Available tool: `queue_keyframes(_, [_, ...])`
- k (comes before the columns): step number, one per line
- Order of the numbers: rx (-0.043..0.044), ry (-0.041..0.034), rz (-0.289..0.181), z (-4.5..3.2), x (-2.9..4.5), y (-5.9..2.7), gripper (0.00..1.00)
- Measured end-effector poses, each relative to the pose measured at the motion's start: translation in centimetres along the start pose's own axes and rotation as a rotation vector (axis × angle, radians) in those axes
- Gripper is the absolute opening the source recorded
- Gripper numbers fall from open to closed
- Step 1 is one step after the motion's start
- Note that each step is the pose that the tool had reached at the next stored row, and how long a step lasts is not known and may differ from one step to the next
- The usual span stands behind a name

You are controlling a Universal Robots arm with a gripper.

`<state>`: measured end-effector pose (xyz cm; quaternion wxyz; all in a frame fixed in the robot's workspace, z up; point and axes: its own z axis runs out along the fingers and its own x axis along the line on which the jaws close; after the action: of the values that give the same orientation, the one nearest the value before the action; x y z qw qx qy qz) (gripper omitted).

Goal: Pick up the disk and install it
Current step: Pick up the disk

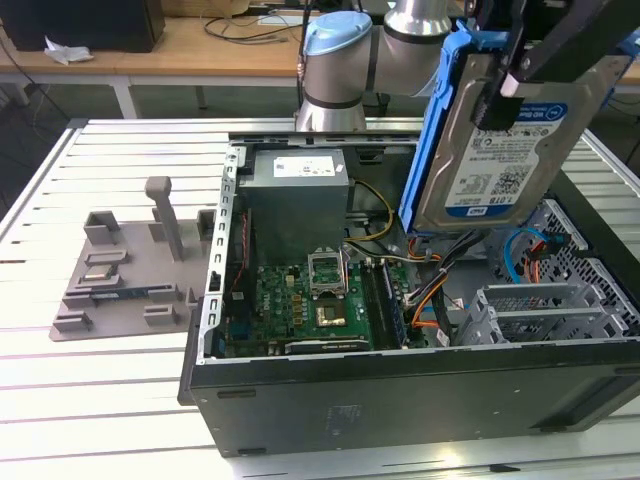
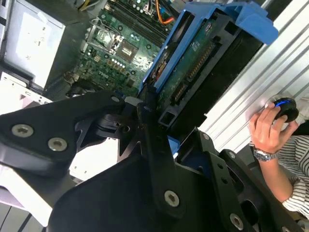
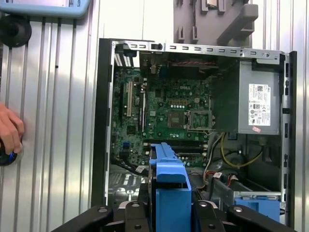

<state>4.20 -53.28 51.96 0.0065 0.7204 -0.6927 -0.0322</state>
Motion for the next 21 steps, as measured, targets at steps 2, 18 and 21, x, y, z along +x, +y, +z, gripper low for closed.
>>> queue_keyframes(2, [-0.0001, 0.0000, 0.000, 0.03, 0.36, -0.17, 0.37])
queue_keyframes(18, [-0.0001, 0.0000, 0.000, 0.22, 2.71, -1.48, 0.37])
queue_keyframes(21, [-0.0001, -0.0001, 0.000, 0.28, 3.21, -1.82, 0.37])
